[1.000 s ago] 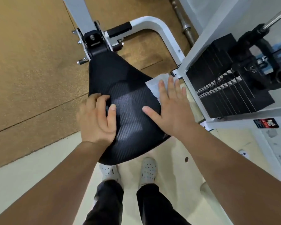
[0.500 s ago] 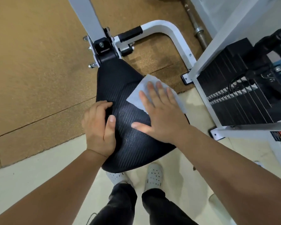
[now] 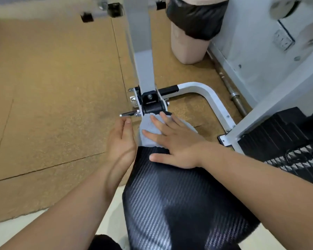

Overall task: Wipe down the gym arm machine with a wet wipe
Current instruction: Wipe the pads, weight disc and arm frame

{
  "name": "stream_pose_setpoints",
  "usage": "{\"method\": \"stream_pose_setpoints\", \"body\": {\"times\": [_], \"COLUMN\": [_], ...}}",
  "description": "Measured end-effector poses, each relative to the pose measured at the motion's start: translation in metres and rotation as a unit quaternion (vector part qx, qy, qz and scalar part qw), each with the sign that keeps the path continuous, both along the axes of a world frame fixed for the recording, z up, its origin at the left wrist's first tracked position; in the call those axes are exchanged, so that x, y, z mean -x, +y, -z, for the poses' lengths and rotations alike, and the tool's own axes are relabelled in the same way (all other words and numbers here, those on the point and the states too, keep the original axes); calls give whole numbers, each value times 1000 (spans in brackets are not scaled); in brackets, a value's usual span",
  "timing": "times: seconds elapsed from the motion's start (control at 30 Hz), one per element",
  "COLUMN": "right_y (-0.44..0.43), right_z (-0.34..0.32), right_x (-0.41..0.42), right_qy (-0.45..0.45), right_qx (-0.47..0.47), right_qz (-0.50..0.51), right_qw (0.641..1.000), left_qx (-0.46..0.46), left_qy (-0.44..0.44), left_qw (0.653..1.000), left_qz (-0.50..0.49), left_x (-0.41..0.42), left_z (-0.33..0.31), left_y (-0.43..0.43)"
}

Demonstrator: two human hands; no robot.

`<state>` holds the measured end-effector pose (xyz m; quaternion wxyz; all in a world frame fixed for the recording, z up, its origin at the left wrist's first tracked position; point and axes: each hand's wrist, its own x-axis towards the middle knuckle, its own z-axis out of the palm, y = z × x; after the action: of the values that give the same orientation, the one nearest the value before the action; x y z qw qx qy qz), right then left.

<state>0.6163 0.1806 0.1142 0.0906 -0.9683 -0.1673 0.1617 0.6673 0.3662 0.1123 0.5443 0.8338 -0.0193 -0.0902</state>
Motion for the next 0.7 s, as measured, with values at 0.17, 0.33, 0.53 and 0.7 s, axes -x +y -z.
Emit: {"method": "stream_pose_setpoints", "body": {"times": [0.17, 0.33, 0.53, 0.7], "right_y": [-3, -3, -16, -32], "right_z": [1, 9, 3, -34], "right_x": [-21, -25, -45, -95], "right_qy": [-22, -60, -121, -331], "right_qx": [-14, -34, -72, 19], "right_qz": [17, 20, 75, -1], "right_qw": [1000, 997, 987, 943], "left_qx": [75, 144, 37, 17], "left_qy": [-62, -123, -234, -179], "left_qw": [995, 981, 967, 979], "left_qz": [-15, -52, -95, -98], "left_x": [-36, -49, -50, -51], "left_z": [8, 25, 36, 37], "left_y": [-23, -47, -53, -56]}}
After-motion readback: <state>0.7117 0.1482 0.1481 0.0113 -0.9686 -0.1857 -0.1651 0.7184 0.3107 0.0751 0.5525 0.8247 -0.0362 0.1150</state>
